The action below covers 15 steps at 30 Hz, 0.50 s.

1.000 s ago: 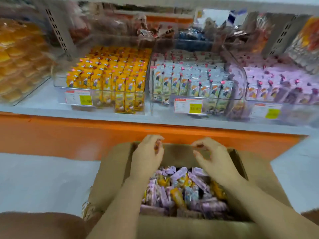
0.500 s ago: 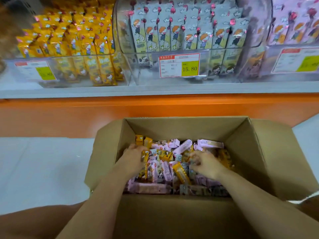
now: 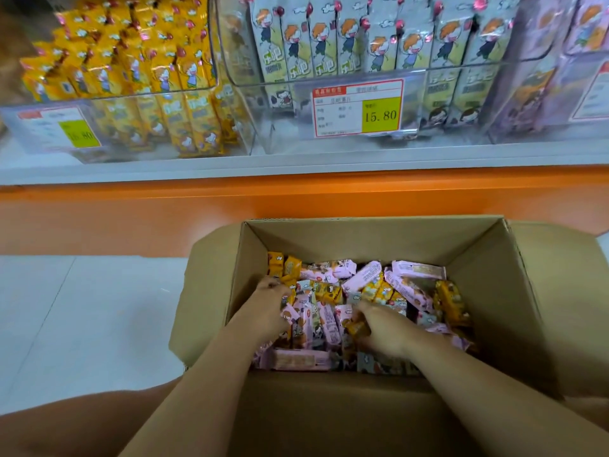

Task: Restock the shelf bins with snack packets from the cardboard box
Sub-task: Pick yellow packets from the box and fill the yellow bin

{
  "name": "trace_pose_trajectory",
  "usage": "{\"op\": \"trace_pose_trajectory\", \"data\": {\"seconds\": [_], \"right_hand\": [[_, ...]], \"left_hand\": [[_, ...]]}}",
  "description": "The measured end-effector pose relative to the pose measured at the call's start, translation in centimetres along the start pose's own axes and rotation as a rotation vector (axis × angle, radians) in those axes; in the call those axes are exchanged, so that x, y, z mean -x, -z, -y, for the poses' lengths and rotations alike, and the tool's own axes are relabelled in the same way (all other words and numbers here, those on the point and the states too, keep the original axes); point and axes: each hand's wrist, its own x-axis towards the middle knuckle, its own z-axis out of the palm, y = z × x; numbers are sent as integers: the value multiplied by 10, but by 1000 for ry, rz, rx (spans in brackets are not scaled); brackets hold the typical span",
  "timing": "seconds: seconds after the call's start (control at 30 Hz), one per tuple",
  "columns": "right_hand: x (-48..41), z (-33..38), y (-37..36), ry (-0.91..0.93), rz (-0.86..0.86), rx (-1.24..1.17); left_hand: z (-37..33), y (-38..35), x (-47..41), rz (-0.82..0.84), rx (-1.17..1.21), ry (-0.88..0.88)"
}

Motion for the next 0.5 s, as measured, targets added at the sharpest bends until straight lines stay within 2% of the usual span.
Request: {"op": "trace_pose_trajectory", "data": {"seconds": [0.17,0.23,0.37,0.5], "right_hand": [[2,-3,0,-14,5,-14],[2,-4,1,10,-82,-58],[2,0,14,35,-339,-443],[2,1,30,38,-455,-601]], "left_hand": [[-6,0,5,56,77,14],[-11,0,7,69,139,-1],[-20,-4,4,74,406,-42],[-30,-14,-4,91,607,-58]]}}
